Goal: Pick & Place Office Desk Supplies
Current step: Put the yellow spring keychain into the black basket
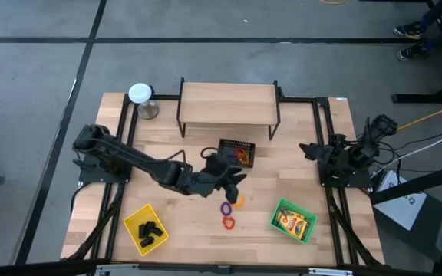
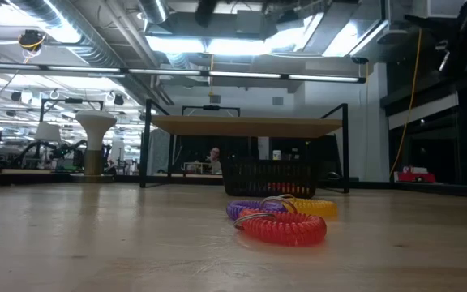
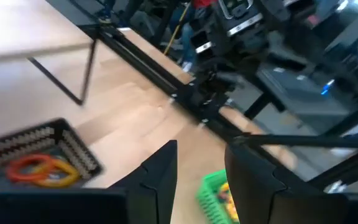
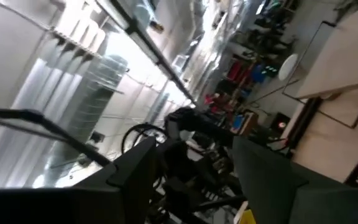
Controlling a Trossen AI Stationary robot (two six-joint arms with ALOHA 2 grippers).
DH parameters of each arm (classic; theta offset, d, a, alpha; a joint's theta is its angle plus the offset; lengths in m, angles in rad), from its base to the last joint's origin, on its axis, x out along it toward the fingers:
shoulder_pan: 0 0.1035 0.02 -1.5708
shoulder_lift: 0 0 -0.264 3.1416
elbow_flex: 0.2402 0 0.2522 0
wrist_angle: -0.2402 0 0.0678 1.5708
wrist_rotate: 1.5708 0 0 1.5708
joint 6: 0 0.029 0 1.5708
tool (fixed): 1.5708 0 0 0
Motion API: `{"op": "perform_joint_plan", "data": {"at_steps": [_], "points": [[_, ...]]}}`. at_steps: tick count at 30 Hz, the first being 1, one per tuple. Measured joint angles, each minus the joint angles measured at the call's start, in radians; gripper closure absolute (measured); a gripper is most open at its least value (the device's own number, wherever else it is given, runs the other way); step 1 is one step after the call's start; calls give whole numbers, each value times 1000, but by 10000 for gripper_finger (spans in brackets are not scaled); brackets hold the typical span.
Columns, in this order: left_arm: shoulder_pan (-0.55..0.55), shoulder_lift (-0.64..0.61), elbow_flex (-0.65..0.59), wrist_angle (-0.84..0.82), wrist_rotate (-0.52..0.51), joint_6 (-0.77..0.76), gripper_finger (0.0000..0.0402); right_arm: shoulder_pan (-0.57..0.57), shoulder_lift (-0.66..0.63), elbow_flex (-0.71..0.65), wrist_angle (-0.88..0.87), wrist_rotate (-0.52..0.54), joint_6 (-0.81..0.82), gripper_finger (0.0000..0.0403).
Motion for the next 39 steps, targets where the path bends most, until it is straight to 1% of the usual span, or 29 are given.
{"op": "perform_joint_plan", "data": {"at_steps": [2, 4, 8, 11, 13, 15, 16, 18, 21, 23, 24, 27, 29, 30, 32, 35, 39], "points": [[-1, -33, 0, -56, 0, 38, 274, -18, 95, 48, -5, 8, 28, 189], [4, -72, 0, -96, 23, 77, 274, -43, 214, 119, -7, 34, 20, 189], [22, -150, -14, -145, 139, 193, 274, -110, 498, 314, -22, 56, -34, 189], [34, -214, -60, -131, 211, 282, 274, -151, 730, 495, -132, 115, -94, 189], [41, -276, -117, -110, 246, 308, 274, -171, 869, 616, -231, 196, -129, 189], [41, -350, -204, -47, 263, 316, 274, -191, 988, 721, -322, 261, -129, 189], [38, -388, -262, -3, 269, 315, 274, -202, 1039, 767, -357, 273, -119, 189], [26, -475, -393, 107, 283, 298, 274, -221, 1125, 850, -419, 260, -73, 189], [-12, -619, -575, 234, 288, 255, 274, -243, 1228, 961, -580, 215, 82, 189], [-47, -712, -667, 243, 276, 232, 274, -257, 1288, 1041, -772, 176, 241, 189], [-67, -750, -703, 240, 262, 219, 274, -267, 1317, 1082, -881, 138, 324, 189], [-127, -849, -784, 214, 207, 200, 274, -300, 1422, 1230, -1248, -52, 558, 192], [-162, -900, -818, 215, 164, 192, 274, -314, 1501, 1319, -1433, -170, 626, 196], [-175, -918, -832, 214, 144, 191, 274, -319, 1539, 1358, -1493, -219, 642, 198], [-196, -941, -854, 210, 115, 195, 274, -328, 1607, 1428, -1573, -311, 680, 202], [-210, -960, -878, 216, 95, 194, 274, -346, 1705, 1509, -1628, -453, 717, 206], [-211, -958, -894, 212, 109, 178, 274, -361, 1817, 1579, -1633, -562, 754, 207]]}}
